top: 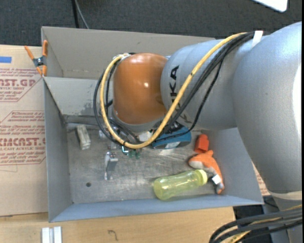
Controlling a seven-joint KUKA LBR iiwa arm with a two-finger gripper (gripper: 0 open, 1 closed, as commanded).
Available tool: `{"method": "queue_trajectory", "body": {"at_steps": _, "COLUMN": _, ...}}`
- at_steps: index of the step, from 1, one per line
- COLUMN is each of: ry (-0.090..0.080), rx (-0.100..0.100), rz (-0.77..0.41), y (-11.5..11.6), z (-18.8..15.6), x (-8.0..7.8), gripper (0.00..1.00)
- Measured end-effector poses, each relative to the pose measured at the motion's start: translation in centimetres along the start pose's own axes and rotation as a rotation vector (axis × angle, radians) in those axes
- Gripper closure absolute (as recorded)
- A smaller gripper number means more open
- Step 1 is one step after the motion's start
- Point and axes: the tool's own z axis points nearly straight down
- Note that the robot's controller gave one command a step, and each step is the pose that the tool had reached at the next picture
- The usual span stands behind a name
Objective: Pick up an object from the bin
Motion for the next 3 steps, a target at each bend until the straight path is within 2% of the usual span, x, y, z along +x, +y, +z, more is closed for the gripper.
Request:
{"method": "queue_trajectory", "body": {"at_steps": 1, "ry": -0.007, "rx": -0.001, "rz": 0.002, "y": -0.1, "z": -0.4, "x": -0.2, "gripper": 0.0}}
{"method": "queue_trajectory", "body": {"at_steps": 2, "ry": -0.016, "rx": -0.004, "rz": -0.054, "y": -3.1, "z": 3.6, "x": -2.3, "gripper": 0.0}}
{"method": "queue_trajectory", "body": {"at_steps": 3, "ry": -0.011, "rx": -0.002, "rz": 0.008, "y": -6.1, "z": 8.9, "x": -2.9, "gripper": 1.0}}
